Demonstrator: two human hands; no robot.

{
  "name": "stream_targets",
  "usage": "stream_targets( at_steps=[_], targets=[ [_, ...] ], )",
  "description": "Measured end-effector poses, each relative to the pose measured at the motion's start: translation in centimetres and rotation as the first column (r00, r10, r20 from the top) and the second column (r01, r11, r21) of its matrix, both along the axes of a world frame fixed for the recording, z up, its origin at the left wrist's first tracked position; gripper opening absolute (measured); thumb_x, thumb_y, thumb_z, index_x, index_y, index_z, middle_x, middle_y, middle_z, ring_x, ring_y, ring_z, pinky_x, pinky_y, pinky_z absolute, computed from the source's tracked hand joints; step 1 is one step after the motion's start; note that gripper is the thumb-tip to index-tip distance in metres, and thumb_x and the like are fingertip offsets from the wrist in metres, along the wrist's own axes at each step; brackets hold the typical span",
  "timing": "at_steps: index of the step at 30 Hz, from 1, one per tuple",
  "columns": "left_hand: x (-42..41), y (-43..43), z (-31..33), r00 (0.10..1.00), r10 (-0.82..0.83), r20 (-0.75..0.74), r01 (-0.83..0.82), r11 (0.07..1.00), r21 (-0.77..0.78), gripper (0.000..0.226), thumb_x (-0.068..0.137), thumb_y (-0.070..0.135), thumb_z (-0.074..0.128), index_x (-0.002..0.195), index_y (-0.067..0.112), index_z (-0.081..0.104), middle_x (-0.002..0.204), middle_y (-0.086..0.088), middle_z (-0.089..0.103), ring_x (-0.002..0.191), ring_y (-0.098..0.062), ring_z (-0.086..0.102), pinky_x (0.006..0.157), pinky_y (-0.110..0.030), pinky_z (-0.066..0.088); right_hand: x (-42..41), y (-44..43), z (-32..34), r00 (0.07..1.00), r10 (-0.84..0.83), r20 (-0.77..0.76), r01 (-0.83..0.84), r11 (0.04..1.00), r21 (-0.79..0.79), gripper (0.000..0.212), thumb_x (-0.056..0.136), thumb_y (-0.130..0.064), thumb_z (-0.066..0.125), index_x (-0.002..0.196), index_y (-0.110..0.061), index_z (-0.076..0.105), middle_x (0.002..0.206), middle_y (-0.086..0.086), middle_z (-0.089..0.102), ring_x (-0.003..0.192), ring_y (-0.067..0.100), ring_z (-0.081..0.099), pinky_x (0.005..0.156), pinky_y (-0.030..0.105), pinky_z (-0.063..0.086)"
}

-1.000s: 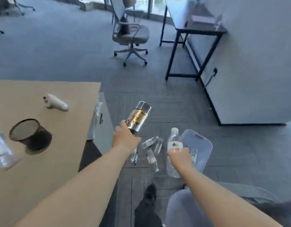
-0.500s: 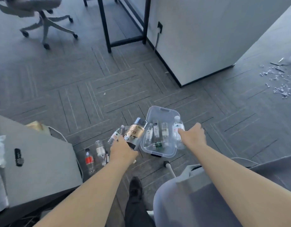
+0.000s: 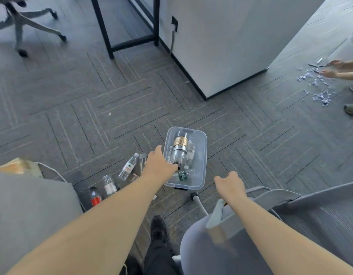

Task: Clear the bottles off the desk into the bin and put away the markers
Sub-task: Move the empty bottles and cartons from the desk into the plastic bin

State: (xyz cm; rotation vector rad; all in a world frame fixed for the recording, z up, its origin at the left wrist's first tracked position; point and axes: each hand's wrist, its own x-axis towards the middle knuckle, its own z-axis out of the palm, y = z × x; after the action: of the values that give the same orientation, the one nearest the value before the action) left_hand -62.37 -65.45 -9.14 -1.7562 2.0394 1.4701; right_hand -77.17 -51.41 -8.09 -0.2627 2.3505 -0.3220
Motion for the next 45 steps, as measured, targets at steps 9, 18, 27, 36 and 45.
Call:
stream_targets(
  at_steps=[9, 18, 27, 36, 45],
  targets=[
    [9.7, -1.4, 0.4, 0.966, 0.229, 0.117, -0.228, 0.973, -0.023, 0.082, 0.084, 0.030, 0.066, 0.151, 0.015, 0.021, 0.147, -0.013, 0.034, 0.128, -0.031, 0.044, 0.096, -0.037, 0.042, 4.5, -6.2, 1.1, 0.970, 0.239, 0.036, -0.237, 0.971, -0.041, 0.031, 0.089, -0.020, 0.048, 0.114, -0.002, 0.046, 0.103, 0.013, 0.058, 0.069, 0.018, 0.051, 0.052, 0.028, 0.032],
    [27.9, -2.0, 7.5, 0.739, 0.666, 0.102, -0.644, 0.742, -0.187, 0.074, 0.084, 0.032, 0.063, 0.148, 0.015, 0.029, 0.142, -0.010, 0.041, 0.125, -0.030, 0.049, 0.099, -0.042, 0.046, 20.4, -17.5, 7.4, 0.703, 0.711, -0.024, -0.707, 0.695, -0.130, 0.037, 0.089, -0.024, 0.048, 0.119, -0.003, 0.047, 0.098, 0.014, 0.059, 0.075, 0.025, 0.049, 0.062, 0.029, 0.036],
    [46.7, 10.0, 16.6, 0.373, 0.928, 0.027, -0.852, 0.353, -0.387, 0.053, 0.085, 0.026, 0.055, 0.135, 0.015, 0.044, 0.133, -0.010, 0.047, 0.124, -0.032, 0.049, 0.100, -0.037, 0.042, 42.0, -15.5, 15.2, 0.285, 0.945, -0.160, -0.938, 0.240, -0.250, 0.036, 0.092, -0.023, 0.048, 0.117, 0.003, 0.053, 0.098, 0.016, 0.062, 0.073, 0.025, 0.050, 0.056, 0.026, 0.036],
    [58.1, 27.3, 16.8, -0.001, 0.991, 0.136, -0.895, 0.060, -0.442, 0.053, 0.082, 0.031, 0.063, 0.130, 0.014, 0.048, 0.130, -0.012, 0.052, 0.118, -0.033, 0.054, 0.094, -0.039, 0.047, 57.3, -3.7, 16.7, -0.098, 0.986, -0.131, -0.921, -0.140, -0.365, 0.010, 0.090, -0.018, 0.053, 0.095, -0.010, 0.050, 0.091, 0.008, 0.054, 0.081, 0.022, 0.049, 0.064, 0.027, 0.037],
    [62.3, 28.3, 14.1, -0.055, 0.967, 0.250, -0.925, 0.045, -0.377, 0.065, 0.086, 0.033, 0.058, 0.144, 0.018, 0.033, 0.139, -0.011, 0.039, 0.124, -0.030, 0.047, 0.098, -0.040, 0.045, 67.9, -3.7, 18.5, -0.275, 0.956, -0.104, -0.811, -0.289, -0.508, 0.029, 0.088, -0.017, 0.052, 0.114, -0.008, 0.062, 0.103, 0.009, 0.063, 0.087, 0.020, 0.052, 0.076, 0.027, 0.041]
  ],
)
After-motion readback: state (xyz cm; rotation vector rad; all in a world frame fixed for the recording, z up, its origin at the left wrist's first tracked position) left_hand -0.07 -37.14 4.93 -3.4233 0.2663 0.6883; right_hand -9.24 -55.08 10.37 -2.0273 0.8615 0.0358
